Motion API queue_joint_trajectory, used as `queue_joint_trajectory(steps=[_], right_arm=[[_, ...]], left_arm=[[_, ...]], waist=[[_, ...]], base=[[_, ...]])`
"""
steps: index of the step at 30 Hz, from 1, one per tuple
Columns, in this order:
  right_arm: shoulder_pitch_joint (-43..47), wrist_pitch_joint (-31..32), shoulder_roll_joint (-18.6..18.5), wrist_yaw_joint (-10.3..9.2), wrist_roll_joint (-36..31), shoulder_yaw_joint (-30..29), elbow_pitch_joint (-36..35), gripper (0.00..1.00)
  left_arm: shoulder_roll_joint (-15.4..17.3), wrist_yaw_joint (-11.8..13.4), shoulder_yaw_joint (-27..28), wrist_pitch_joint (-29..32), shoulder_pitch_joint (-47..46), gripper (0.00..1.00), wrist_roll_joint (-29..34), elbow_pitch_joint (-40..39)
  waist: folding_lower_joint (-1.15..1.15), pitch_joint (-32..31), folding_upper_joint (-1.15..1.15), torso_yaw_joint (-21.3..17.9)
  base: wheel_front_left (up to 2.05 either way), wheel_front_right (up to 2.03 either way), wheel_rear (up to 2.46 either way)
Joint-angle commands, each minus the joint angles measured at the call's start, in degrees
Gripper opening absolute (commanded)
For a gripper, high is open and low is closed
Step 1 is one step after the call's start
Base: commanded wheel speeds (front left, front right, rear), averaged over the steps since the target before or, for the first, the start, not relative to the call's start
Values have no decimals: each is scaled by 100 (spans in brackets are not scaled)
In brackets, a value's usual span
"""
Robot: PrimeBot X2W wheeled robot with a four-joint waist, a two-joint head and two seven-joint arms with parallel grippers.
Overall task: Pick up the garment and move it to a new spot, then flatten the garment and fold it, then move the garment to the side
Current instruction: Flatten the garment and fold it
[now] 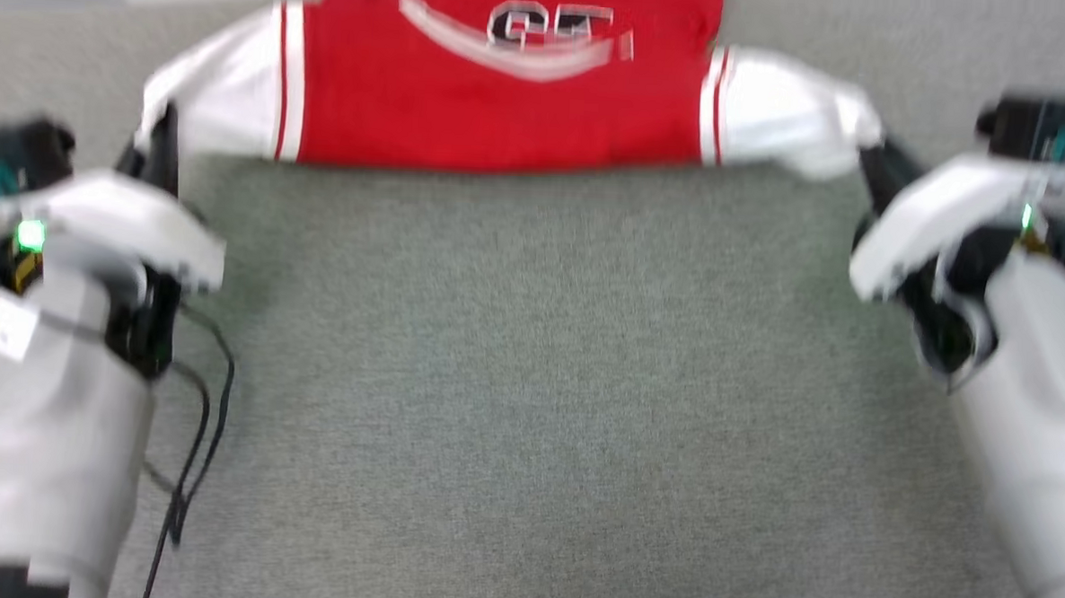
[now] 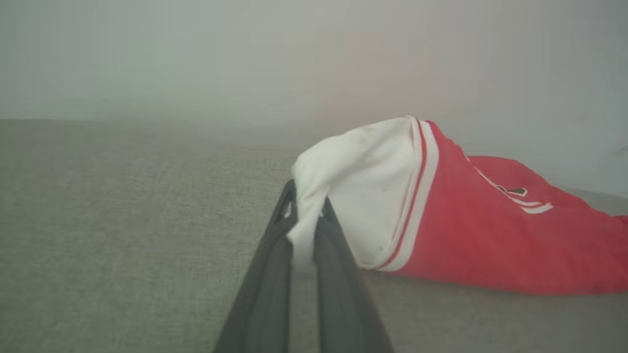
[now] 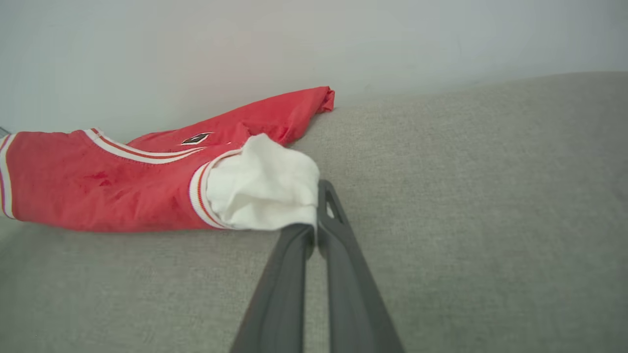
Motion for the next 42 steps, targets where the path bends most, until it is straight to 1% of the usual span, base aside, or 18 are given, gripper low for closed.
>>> queue_joint_trajectory(steps=[1,2,4,7,11,17,20,25,26,27,28,29,32,35,38,42], right_arm=[[499,-83,-83,-2,143,64,-158,0],[499,-83,-83,-2,143,64,-158,0],[960,-140,-168,-3,303,85,-314,0],[1615,-235,-305,-3,451,31,-580,0],[2471,-220,-433,-3,526,-50,-975,0],[3707,-72,-480,-4,426,-463,-1669,0],[4291,-9,-416,-4,270,-781,-2068,0],[5153,250,-146,-4,-127,-1342,-2758,0],[5280,327,-76,-4,-236,-1434,-2899,12],[5373,402,-5,-4,-350,-1514,-3047,32],[5431,468,82,-4,-437,-1593,-3194,57],[5476,523,149,-4,-526,-1655,-3346,100],[5419,574,302,-3,-719,-1868,-3754,100],[4989,546,362,-2,-894,-2112,-4079,100],[4371,665,384,-2,-933,-2298,-4078,100],[3222,960,236,-2,-941,-2453,-3647,100]], left_arm=[[55,-9,147,-38,576,0,-18,-350],[55,-9,147,-38,576,0,-18,-350],[20,-4,281,-38,1172,0,15,-731],[-21,83,437,-40,1997,0,77,-1260],[-71,240,555,-41,2993,0,91,-1880],[-32,580,631,115,4286,0,9,-2850],[-40,786,654,324,4877,0,-48,-3365],[-52,1096,696,612,5529,0,-130,-4182],[-52,1151,683,658,5625,0,-116,-4333],[-43,1213,672,699,5696,0,-84,-4489],[-39,1268,654,733,5741,0,-54,-4628],[-45,1303,619,782,5775,0,-32,-4761],[-52,1365,546,859,5781,0,12,-5055],[-39,1406,507,887,5660,0,65,-5288],[-24,1393,455,899,5479,0,120,-5519],[-72,1364,361,855,5160,0,203,-5762]], waist=[[0,-538,0,75],[0,-538,0,75],[0,-732,0,104],[0,-1003,0,139],[0,-1313,0,159],[0,-1619,0,174],[0,-1694,0,205],[0,-1715,0,286],[0,-1705,0,299],[0,-1681,0,310],[0,-1651,0,322],[0,-1622,0,339],[0,-1510,0,406],[0,-1322,0,462],[0,-1002,0,550],[0,-517,0,740]], base=[[0,0,0],[0,0,0],[0,0,0],[0,0,0],[0,0,0],[0,0,0],[0,0,0],[0,0,0],[0,0,0],[0,0,0],[0,0,0],[0,0,0],[0,0,0],[0,0,0],[0,0,0],[0,0,0]])
